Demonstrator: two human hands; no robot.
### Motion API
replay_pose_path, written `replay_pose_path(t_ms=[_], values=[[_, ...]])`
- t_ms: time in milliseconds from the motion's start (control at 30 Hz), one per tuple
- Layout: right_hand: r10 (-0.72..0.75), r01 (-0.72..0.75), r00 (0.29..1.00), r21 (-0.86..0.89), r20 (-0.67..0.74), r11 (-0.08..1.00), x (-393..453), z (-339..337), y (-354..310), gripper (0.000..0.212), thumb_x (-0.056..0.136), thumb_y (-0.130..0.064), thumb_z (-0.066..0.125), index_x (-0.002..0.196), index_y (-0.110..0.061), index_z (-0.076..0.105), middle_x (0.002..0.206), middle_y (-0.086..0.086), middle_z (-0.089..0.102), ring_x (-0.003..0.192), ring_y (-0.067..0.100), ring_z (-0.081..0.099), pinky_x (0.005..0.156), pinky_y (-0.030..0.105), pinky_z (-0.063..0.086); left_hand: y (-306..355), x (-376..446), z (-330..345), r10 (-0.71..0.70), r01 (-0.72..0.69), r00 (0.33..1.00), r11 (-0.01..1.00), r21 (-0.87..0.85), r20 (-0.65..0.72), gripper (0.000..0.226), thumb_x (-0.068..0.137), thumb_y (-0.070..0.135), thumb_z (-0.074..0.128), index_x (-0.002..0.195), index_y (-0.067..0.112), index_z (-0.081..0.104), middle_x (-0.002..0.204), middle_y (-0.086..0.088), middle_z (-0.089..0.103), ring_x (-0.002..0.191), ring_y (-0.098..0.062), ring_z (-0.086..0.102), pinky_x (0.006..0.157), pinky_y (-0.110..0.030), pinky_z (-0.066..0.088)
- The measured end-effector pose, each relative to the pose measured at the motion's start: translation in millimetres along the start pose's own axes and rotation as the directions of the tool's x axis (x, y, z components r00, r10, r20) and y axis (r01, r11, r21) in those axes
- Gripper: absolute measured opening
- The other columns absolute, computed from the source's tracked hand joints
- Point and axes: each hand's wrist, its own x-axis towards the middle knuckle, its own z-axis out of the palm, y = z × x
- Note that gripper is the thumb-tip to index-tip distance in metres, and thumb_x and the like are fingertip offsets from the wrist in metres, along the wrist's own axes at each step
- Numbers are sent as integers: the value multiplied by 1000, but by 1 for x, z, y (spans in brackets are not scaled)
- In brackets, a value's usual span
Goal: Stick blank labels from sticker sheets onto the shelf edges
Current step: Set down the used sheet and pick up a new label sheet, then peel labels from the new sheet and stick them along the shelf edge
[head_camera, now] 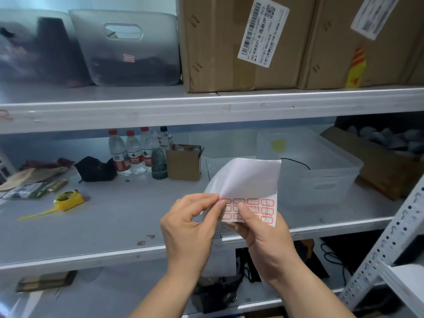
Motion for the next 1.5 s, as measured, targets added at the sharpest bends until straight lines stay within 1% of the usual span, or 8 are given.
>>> replay_pose_path(t_ms=[300,467,700,800,933,1067,1267,1500], values=[[-61,58,994,-31,-87,998,-7,0,-6,24,80,-25,75,101,-17,81,109,16,79,102,29,77,79,30,62,7,-3,10,48,-50,997,998,-28,-53,12,78,18,87,88,23,84,91,15,78,87,-4,75,79,-26,60],[-77,73,989,-37,-125,997,-6,0,-6,24,77,-25,75,96,-13,82,103,17,80,98,29,78,75,28,62,10,-3,15,95,-95,993,995,-6,-72,9,78,23,85,88,23,84,94,15,78,89,-3,76,73,-34,63],[-91,82,988,-79,-121,993,-5,-7,-1,31,76,-31,76,99,-11,81,104,16,80,100,29,77,79,28,61,11,-1,14,137,-137,991,990,41,10,3,85,22,79,82,24,79,90,17,71,85,-14,70,70,-39,57],[-122,96,981,-164,-154,982,-5,-9,0,36,75,-38,77,98,-10,81,100,15,81,98,30,78,83,37,62,11,0,13,138,-141,988,989,40,66,4,87,21,76,84,21,75,89,14,68,80,-14,68,69,-37,55],[-188,123,962,-300,-197,946,-4,-11,3,12,92,-20,73,96,-13,81,95,11,82,94,29,78,91,51,60,14,-1,10,171,-178,975,983,43,139,6,90,20,73,84,21,72,88,12,64,81,-14,65,70,-35,54],[-223,129,946,-359,-234,924,-3,-12,4,10,94,-17,72,93,-17,82,91,8,82,91,28,79,90,55,61,15,-2,10,216,-228,958,973,46,190,9,90,17,73,81,18,70,88,11,63,81,-13,63,70,-32,52],[-220,117,944,-371,-247,921,2,-18,8,10,95,-19,72,94,-15,81,92,9,82,92,29,79,91,58,59,14,2,7,128,-126,974,992,-22,188,6,89,22,73,84,24,70,89,12,65,83,-13,66,73,-27,53],[-225,130,951,-389,-210,912,6,-25,4,9,92,-19,73,95,-19,82,95,4,83,92,24,79,83,43,63,23,38,1,23,-13,987,998,-66,158,5,88,28,76,85,30,72,82,8,68,74,-15,63,67,-20,50]])
